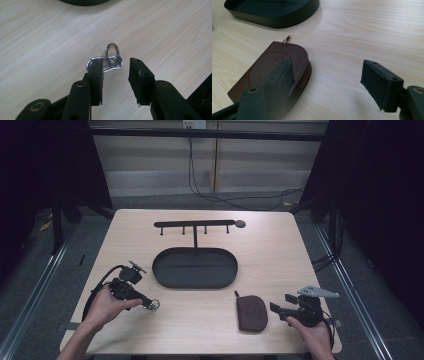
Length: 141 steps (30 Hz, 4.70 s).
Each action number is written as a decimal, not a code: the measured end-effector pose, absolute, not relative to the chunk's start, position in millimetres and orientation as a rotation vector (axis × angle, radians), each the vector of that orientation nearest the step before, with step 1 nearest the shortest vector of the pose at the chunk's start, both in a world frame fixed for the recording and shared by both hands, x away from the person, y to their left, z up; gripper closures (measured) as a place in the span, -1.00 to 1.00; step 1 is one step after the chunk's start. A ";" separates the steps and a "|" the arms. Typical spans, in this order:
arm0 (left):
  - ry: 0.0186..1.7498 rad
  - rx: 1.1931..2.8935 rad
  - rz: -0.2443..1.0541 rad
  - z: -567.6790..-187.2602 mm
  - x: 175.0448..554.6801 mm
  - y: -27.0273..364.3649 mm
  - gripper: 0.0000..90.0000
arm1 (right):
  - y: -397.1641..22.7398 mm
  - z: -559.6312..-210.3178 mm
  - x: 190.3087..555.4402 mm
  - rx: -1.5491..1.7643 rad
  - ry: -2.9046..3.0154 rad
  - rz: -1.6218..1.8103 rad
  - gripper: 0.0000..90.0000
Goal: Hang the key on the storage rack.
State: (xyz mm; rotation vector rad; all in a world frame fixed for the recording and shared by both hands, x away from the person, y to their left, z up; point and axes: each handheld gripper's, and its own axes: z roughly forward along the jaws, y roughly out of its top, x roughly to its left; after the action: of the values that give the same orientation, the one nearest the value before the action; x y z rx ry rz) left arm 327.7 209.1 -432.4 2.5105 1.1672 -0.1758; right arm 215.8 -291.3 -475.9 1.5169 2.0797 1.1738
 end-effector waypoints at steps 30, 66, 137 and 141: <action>1.212 2.641 -0.292 -450.0 352.8 189.0 0.69 | -290.9 -476.5 216.2 1.514 2.093 1.161 -0.43; 1.152 2.677 -0.278 -432.2 352.6 186.7 0.98 | -290.6 -477.3 216.4 1.520 2.093 1.152 -0.45; 1.225 2.656 -0.060 -319.6 379.6 192.8 0.98 | -290.3 -479.2 218.1 1.531 2.113 1.145 -0.47; 1.222 2.662 -0.051 -315.7 381.2 191.9 0.98 | -290.2 -479.2 218.1 1.536 2.113 1.143 -0.47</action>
State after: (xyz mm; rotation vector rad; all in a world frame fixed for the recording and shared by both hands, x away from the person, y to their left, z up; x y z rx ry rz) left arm 381.2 191.9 -315.7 2.6617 1.2218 -0.0506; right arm 218.1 -290.2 -479.2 1.5359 2.1127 1.1428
